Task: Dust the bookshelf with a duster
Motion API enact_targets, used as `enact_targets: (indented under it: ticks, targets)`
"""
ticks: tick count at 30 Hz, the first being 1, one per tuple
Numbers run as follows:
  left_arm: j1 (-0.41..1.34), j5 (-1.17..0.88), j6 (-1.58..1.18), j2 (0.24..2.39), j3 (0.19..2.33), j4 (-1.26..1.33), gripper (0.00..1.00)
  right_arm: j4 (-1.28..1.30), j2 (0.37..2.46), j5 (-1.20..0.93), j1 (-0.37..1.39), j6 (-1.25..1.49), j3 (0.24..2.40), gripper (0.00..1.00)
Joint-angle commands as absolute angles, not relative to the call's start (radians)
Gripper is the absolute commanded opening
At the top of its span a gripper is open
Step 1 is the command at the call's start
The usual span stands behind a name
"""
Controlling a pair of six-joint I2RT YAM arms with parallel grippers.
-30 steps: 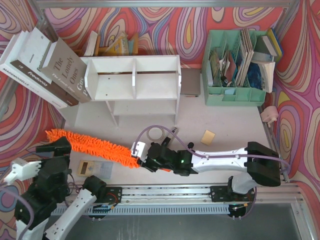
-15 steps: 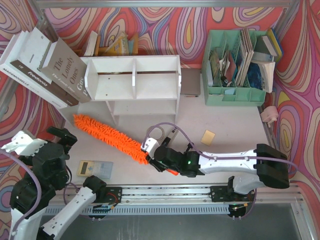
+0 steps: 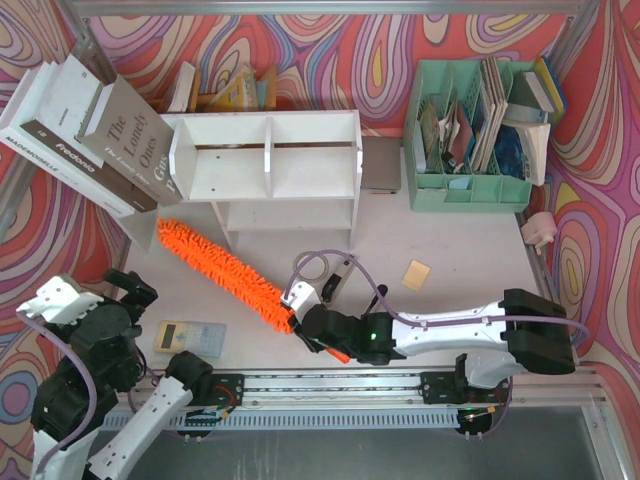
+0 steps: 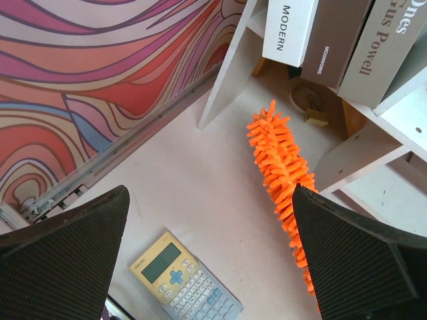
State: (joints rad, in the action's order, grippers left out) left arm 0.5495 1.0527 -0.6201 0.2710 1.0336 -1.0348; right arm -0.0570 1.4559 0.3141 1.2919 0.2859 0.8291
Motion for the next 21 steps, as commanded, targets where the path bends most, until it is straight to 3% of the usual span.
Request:
enact_targets:
  ticks: [1,11,21]
  targets:
    - [0.547,1.067,-0.602,0.236,0.989,-1.024,0.98,-0.216,1.392,0.366,1.339,0.288,0.801,0.00]
    - [0.546,1.073,-0.629,0.183,0.946,-1.023,0.98,-0.190,1.351,0.371,1.355,0.169,0.846,0.00]
    - [0.547,1.045,-0.635,0.110,0.947,-1.026,0.98,-0.133,1.341,0.318,1.355,-0.169,0.943,0.00]
